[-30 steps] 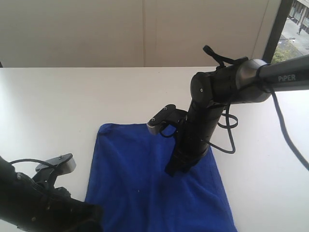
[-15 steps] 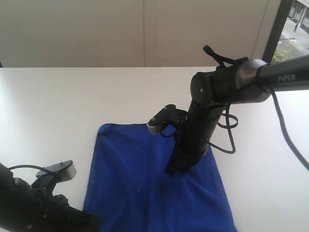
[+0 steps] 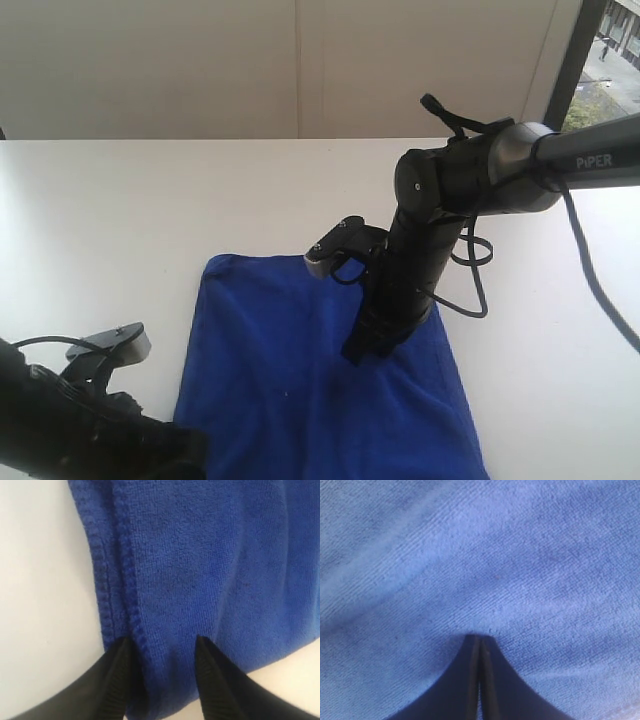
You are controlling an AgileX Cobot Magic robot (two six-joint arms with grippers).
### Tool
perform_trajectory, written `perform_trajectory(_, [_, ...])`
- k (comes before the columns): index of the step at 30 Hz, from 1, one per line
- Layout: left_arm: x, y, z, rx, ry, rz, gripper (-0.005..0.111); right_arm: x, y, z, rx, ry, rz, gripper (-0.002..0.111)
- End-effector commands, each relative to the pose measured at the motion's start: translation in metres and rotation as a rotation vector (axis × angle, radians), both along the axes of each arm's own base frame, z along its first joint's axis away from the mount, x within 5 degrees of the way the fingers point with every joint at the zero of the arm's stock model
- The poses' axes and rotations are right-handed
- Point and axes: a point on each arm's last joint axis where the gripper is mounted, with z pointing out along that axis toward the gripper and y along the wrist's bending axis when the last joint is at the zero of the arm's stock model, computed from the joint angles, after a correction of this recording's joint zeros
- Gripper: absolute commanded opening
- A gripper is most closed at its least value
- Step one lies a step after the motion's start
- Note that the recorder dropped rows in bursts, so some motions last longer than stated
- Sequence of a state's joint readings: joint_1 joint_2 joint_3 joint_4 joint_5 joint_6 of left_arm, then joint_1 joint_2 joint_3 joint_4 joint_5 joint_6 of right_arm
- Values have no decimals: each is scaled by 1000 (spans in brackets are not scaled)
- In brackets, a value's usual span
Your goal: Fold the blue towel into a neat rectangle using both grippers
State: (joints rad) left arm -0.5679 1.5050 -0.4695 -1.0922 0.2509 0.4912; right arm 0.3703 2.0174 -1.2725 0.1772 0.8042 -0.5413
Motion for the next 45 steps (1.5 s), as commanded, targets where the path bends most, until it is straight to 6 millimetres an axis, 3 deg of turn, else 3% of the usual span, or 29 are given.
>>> perform_trajectory(1, [0,-2,3,-20,-1,12,47,1,0,-8,0,5,-4,0])
perform_trajectory(10, [-3,-8,9,-82,37,-39,47,-1,-1,-9,-4,22,-1,0])
perform_trajectory(19, [7,-4,8,-36,-44,40,47,-1,-1,-9,-5,27,0,0])
perform_trajectory(30, [11,-6,-8,-11,6,73,43,-1,-1,-9,-5,24,-1,0])
perform_trajectory(38, [13,-10,9,-63,-46,31,43,-1,-1,-9,-5,24,-1,0])
perform_trajectory(45, [9,-11,10,-76,-28,-8,43,-1,0,-9,-4,21,-1,0])
